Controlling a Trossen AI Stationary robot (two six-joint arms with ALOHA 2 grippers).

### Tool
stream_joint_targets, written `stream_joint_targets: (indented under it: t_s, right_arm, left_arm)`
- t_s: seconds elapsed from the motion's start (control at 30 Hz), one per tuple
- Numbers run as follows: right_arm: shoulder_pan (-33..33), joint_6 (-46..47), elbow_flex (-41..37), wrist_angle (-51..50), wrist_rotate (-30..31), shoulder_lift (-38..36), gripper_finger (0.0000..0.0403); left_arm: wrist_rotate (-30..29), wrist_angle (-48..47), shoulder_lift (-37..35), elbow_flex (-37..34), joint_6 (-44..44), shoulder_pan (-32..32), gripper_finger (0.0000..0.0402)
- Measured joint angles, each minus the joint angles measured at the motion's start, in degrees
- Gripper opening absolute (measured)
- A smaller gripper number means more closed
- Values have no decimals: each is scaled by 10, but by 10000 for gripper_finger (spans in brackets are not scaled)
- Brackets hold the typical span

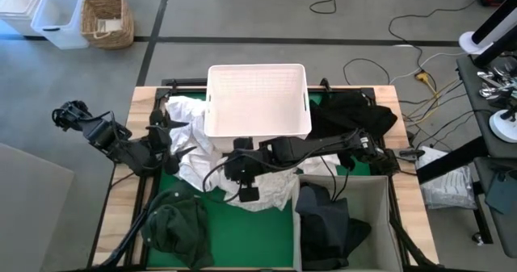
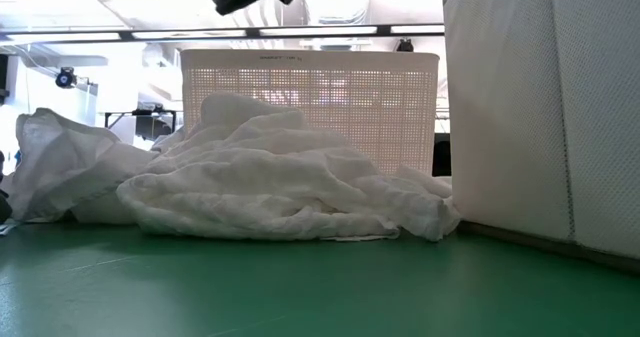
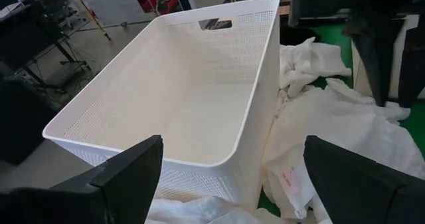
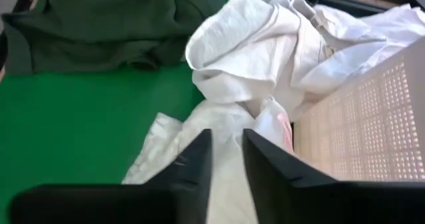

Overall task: Pick and place trash into bin
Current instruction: Put the white cloth into the white plastic storage bin

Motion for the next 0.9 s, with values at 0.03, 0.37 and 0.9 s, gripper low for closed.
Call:
stream_joint_targets:
  t_s: [0.03,0.37,0.9]
  right_arm:
    - [-1,-1,0,-4,1,0,99]
    - [-1,-20,-56,-14,44,0,237]
    - [-2,19,-166,66,73,0,219]
  left_arm:
    - [0,0,1,0,0,0,339]
    - [-20,0,4,0,0,0,339]
    - [-45,3,5,0,-1,0,339]
